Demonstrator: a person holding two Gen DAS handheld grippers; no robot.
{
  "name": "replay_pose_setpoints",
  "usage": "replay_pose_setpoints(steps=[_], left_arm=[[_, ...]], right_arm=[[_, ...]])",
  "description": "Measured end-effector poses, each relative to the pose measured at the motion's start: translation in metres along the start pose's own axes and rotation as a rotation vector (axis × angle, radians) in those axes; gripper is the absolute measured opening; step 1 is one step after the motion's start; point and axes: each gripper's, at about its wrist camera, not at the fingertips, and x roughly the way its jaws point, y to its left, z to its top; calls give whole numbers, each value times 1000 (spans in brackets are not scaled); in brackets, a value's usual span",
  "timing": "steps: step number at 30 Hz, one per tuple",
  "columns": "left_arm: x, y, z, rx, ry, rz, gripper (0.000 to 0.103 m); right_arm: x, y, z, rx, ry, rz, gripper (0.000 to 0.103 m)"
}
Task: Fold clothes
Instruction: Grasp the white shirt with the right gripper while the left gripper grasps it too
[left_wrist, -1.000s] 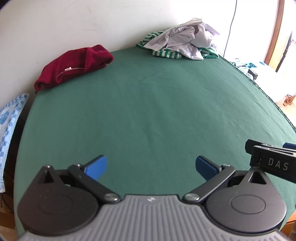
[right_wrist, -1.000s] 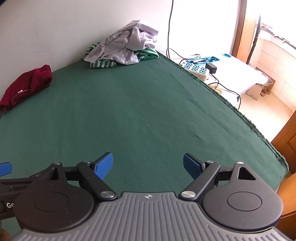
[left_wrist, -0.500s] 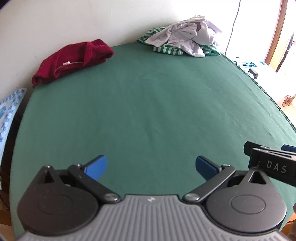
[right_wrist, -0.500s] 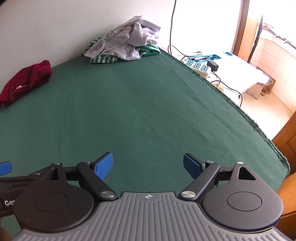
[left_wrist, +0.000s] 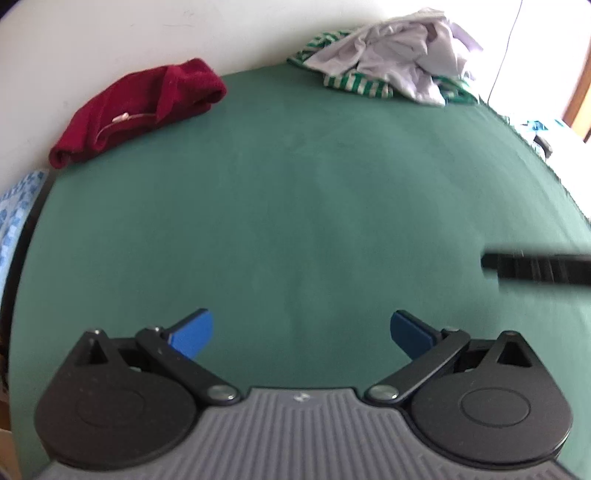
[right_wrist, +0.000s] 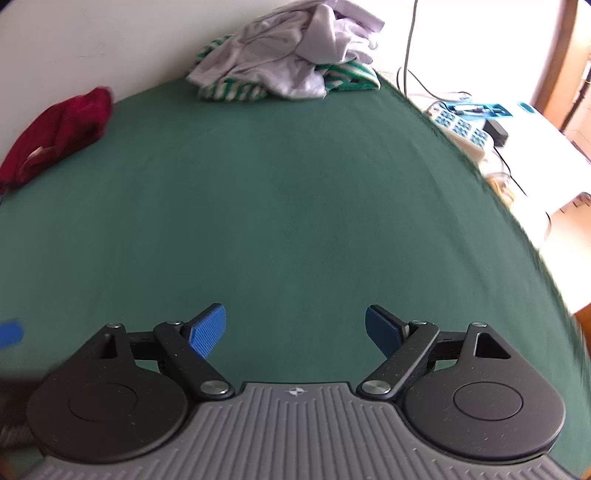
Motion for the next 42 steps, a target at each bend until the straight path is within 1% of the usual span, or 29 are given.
replay_pose_setpoints(steps=[2, 4, 8, 9, 11, 12, 13, 14, 15, 16, 18, 20, 22, 23, 25, 26, 28, 31, 32, 33, 34, 35, 36, 37, 39, 40, 41, 42], left_arm=[[6, -11, 15, 21, -20, 16, 102], [12, -23, 35, 65, -44, 16, 102], [24, -41, 93, 182, -135, 40, 102], [28, -42, 110, 199, -156, 51, 102], [34, -43, 143, 228, -198, 75, 102], [40, -41, 158, 235, -213, 85, 102], [46, -39, 172, 234, -218, 88, 102], [51, -39, 186, 225, -219, 82, 102], [56, -39, 199, 216, -220, 75, 102], [62, -40, 213, 206, -221, 68, 102], [75, -45, 239, 200, -229, 68, 99], [91, -58, 267, 191, -223, 51, 95], [115, -71, 293, 175, -192, 33, 94], [128, -77, 305, 164, -173, 24, 89], [153, -93, 327, 149, -143, 29, 74], [164, -100, 333, 153, -131, 38, 65], [185, -116, 342, 178, -111, 65, 66], [212, -136, 346, 236, -110, 133, 64], [219, -140, 346, 254, -118, 152, 56], [222, -140, 346, 252, -119, 144, 41], [221, -137, 344, 235, -124, 121, 33], [220, -133, 342, 216, -129, 98, 21], [218, -129, 338, 205, -143, 98, 14], [213, -123, 331, 194, -155, 88, 13], [201, -110, 315, 179, -177, 57, 13], [193, -104, 305, 181, -185, 51, 13], [185, -98, 295, 183, -191, 46, 9], [179, -93, 285, 189, -187, 56, 1]], right_arm=[[20, -14, 42, -27, -63, -25, 85], [40, -25, 91, -57, -130, -53, 85], [80, -34, 184, -94, -246, -101, 85], [89, -36, 204, -96, -269, -115, 85], [108, -39, 234, -91, -292, -131, 85], [117, -42, 244, -83, -280, -122, 85], [126, -46, 251, -69, -260, -105, 82], [132, -51, 254, -53, -241, -73, 68], [135, -57, 253, -44, -231, -7, 53], [132, -61, 248, -61, -232, 42, 31], [122, -63, 231, -139, -245, 68, 22], [112, -69, 216, -199, -252, 102, 7], [103, -83, 203, -198, -241, 153, 4], [100, -92, 200, -193, -241, 166, 0], [96, -108, 202, -174, -234, 185, 0], [93, -116, 198, -162, -229, 197, 0], [91, -125, 191, -154, -215, 215, 0], [92, -137, 181, -152, -190, 237, 1], [92, -138, 179, -152, -189, 241, 9], [90, -136, 176, -155, -198, 237, 16], [88, -136, 173, -159, -211, 227, 35], [86, -138, 172, -159, -233, 217, 55], [84, -141, 172, -155, -263, 209, 62], [84, -140, 174, -155, -292, 206, 72], [83, -133, 185, -166, -350, 210, 77], [85, -127, 191, -178, -371, 209, 81], [89, -118, 197, -197, -383, 205, 84], [95, -109, 203, -215, -396, 195, 84]])
